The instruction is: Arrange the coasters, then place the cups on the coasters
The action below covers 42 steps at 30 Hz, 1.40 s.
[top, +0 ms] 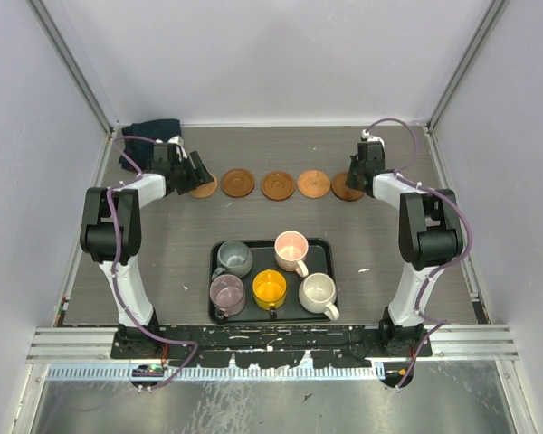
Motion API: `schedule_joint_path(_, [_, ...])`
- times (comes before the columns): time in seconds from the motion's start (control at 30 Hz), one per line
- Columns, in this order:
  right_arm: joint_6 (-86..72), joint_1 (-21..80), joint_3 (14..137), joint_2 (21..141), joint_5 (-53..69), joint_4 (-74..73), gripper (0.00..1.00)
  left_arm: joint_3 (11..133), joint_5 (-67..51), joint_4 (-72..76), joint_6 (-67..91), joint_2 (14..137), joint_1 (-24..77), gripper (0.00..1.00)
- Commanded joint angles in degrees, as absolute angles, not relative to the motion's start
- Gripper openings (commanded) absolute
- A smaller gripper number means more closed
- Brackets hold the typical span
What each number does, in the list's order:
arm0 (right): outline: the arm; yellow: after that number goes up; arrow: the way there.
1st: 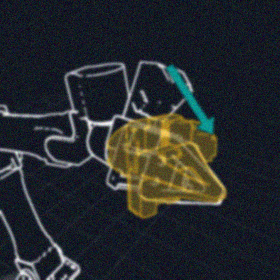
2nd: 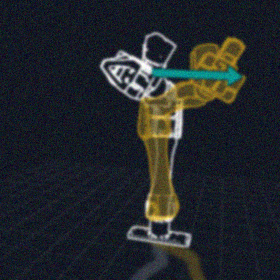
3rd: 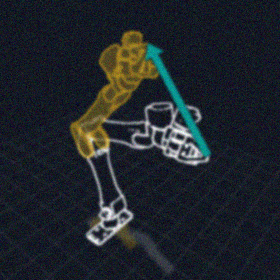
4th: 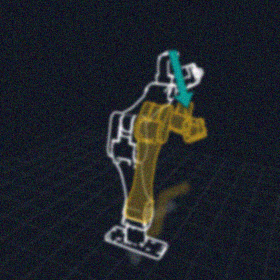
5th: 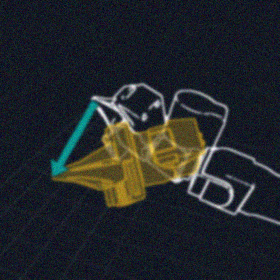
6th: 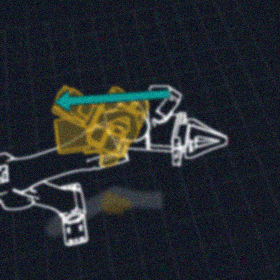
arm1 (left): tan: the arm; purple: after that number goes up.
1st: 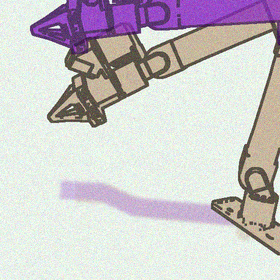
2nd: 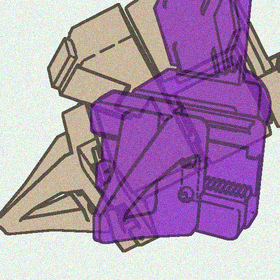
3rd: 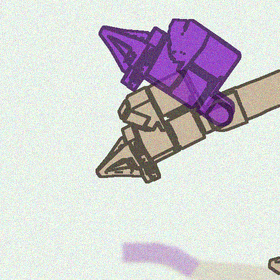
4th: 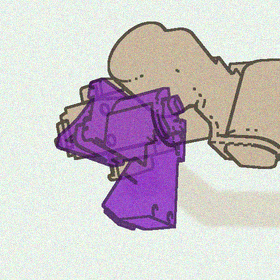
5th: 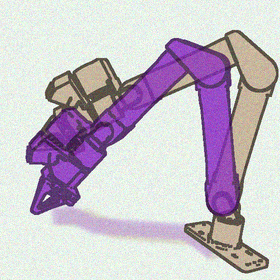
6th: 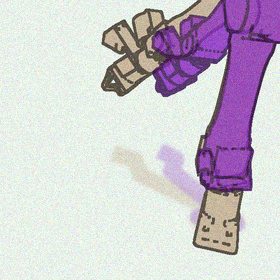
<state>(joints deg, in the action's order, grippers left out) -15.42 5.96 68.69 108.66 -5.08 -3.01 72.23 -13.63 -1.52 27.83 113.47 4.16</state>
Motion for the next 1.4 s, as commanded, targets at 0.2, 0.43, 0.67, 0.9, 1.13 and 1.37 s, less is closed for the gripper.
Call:
schedule_joint_path(0.2, [-16.8, 4.8, 70.2, 110.0, -5.5, -0.6, 0.01, 70.1, -18.5, 1.8, 29.6, 110.7, 3.5, 0.67])
schedule_joint_path(0.43, [-16.8, 4.2, 70.8, 111.4, -5.1, -0.4, 0.01, 69.3, -21.0, 4.5, 31.2, 108.8, 3.6, 0.68])
schedule_joint_path(0.67, [-17.0, 3.2, 70.8, 112.1, -5.2, 0.0, 0.01, 69.0, -20.9, 4.9, 31.4, 106.5, 3.6, 0.68])
schedule_joint_path(0.9, [-17.1, 2.6, 70.9, 112.6, -5.1, 0.1, 0.01, 69.0, -20.2, 4.6, 31.2, 105.8, 3.5, 0.68])
schedule_joint_path(1.13, [-16.5, 2.4, 72.5, 113.3, -4.1, 0.4, 0.01, 68.8, -19.9, 4.5, 30.9, 105.7, 3.5, 0.68])
schedule_joint_path(1.37, [-16.1, 2.4, 73.0, 112.3, -1.4, 1.0, 0.01, 68.9, -19.5, 4.4, 30.8, 105.3, 3.5, 0.68])
